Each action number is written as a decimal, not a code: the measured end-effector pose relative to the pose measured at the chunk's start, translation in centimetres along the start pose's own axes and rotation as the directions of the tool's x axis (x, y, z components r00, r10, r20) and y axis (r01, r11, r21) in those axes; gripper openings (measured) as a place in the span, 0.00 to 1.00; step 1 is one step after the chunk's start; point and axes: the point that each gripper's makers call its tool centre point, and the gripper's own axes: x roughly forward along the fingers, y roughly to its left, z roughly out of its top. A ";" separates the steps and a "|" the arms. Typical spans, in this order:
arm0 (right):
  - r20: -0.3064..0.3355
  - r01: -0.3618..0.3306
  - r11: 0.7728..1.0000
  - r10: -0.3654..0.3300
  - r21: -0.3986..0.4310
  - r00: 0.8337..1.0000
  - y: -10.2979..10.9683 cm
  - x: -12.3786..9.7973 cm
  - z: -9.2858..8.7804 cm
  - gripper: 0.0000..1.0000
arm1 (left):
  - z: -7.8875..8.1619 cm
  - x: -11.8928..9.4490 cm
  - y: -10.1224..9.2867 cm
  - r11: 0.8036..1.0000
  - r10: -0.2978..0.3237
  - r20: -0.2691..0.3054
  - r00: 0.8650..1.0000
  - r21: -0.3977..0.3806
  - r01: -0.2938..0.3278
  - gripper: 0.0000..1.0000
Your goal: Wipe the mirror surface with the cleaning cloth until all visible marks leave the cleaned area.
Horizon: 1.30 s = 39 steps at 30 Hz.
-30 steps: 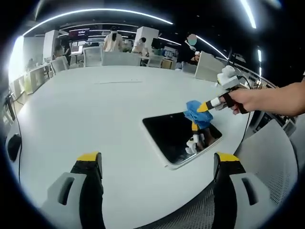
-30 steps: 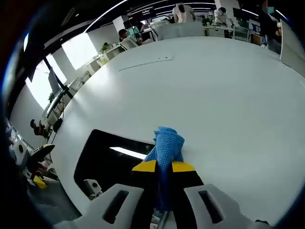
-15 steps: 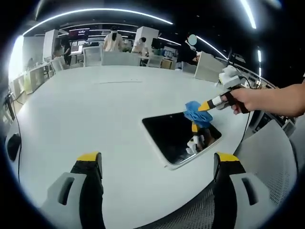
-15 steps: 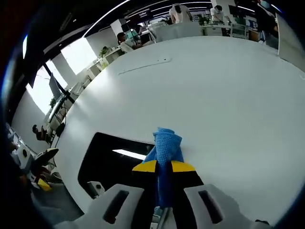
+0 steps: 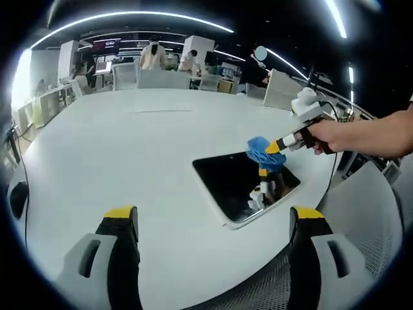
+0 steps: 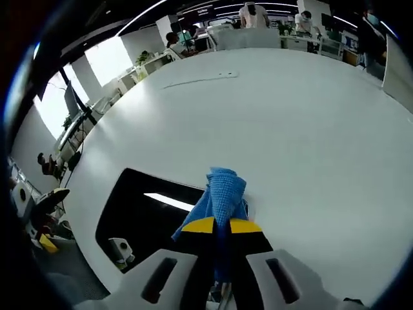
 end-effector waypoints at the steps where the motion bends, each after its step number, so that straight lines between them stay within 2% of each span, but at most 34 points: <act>1: 0.002 0.000 1.000 0.000 0.016 1.000 -0.1 0.1 0.1 0.01 | 0.0 0.0 0.0 1.000 -0.001 0.001 1.000 0.001 0.001 0.98; 4: 0.002 0.000 1.000 0.000 0.031 1.000 0.0 0.2 0.2 0.00 | 0.2 0.1 -0.3 1.000 -0.015 0.005 1.000 0.006 0.015 0.99; 6: -0.004 0.004 0.999 -0.004 0.041 1.000 0.1 0.3 0.3 0.00 | 0.3 0.1 -0.3 0.999 -0.010 0.014 1.000 0.042 0.010 0.99; 11: -0.011 0.000 0.998 0.001 0.058 1.000 0.8 0.7 0.6 0.00 | 0.3 0.2 -0.3 0.999 -0.015 0.011 1.000 0.049 0.014 0.99; 24: -0.029 -0.057 0.998 0.058 0.039 0.998 4.7 2.2 1.4 0.00 | -0.1 0.2 -0.4 0.999 -0.019 -0.007 1.000 0.047 0.020 0.99; 33: -0.036 -0.074 0.997 0.075 0.035 0.996 6.2 3.1 1.9 0.00 | -0.1 0.3 -0.5 0.998 -0.020 -0.013 1.000 0.053 0.021 0.99; 39: -0.041 -0.095 0.995 0.096 0.027 0.994 8.0 3.7 2.2 0.00 | -0.2 0.3 -0.5 0.998 -0.020 -0.013 1.000 0.051 0.021 0.99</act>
